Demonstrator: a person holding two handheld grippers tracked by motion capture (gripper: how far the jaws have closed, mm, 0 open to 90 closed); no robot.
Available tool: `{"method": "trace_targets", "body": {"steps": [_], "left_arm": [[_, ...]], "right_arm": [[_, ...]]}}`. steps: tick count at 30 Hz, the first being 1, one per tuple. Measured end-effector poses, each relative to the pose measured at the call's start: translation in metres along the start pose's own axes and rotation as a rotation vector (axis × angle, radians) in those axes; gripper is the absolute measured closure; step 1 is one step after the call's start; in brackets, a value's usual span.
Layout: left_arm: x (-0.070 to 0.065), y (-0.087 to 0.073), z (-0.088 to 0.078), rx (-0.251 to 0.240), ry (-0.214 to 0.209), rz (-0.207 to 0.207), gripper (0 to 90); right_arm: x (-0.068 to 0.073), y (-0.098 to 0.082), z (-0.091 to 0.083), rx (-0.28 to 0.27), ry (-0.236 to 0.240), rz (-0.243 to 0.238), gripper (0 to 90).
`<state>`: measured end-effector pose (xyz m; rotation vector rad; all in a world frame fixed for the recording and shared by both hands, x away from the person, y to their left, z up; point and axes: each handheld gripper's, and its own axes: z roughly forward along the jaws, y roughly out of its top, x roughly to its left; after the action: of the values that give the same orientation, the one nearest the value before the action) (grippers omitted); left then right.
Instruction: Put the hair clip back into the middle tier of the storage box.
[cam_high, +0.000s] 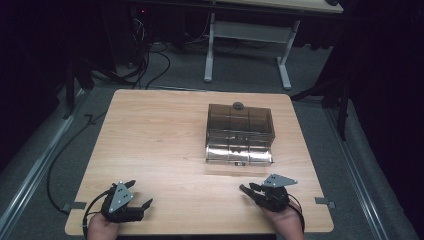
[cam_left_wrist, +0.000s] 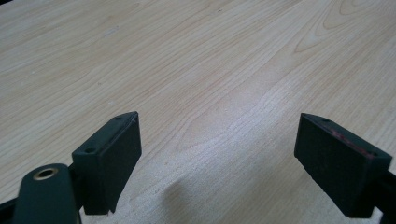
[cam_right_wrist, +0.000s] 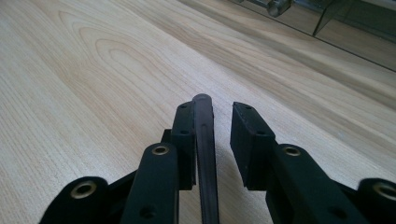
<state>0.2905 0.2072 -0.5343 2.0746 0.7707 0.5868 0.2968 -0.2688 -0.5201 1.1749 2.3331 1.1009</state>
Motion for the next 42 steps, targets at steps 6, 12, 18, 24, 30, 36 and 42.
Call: {"method": "trace_targets", "body": {"steps": [6, 12, 18, 24, 30, 36, 42], "left_arm": [[0.0, 0.0, 0.0, 0.002, -0.009, 0.006, 15.1], [0.001, 0.001, 0.001, 0.003, -0.02, 0.007, 15.1], [0.0, 0.0, 0.0, -0.007, -0.019, 0.014, 15.1], [0.0, 0.0, 0.001, 0.0, -0.017, 0.01, 15.1], [0.0, 0.0, 0.001, -0.001, -0.018, 0.01, 15.1], [0.0, 0.0, 0.0, -0.007, -0.019, 0.013, 15.1], [0.0, 0.0, 0.0, -0.006, -0.024, 0.015, 15.1]], "right_arm": [[0.003, 0.0, 0.002, 0.006, 0.003, -0.009, 70.6], [0.004, 0.001, 0.002, 0.009, 0.003, -0.002, 70.3], [0.004, 0.002, 0.002, 0.006, -0.002, 0.005, 70.2], [0.004, 0.005, 0.001, 0.039, 0.018, 0.007, 66.8], [0.003, 0.011, -0.001, 0.102, 0.021, 0.003, 64.9], [0.001, 0.016, -0.003, 0.19, 0.022, 0.001, 62.5], [0.003, 0.02, -0.002, 0.273, 0.003, -0.028, 60.9]]}}
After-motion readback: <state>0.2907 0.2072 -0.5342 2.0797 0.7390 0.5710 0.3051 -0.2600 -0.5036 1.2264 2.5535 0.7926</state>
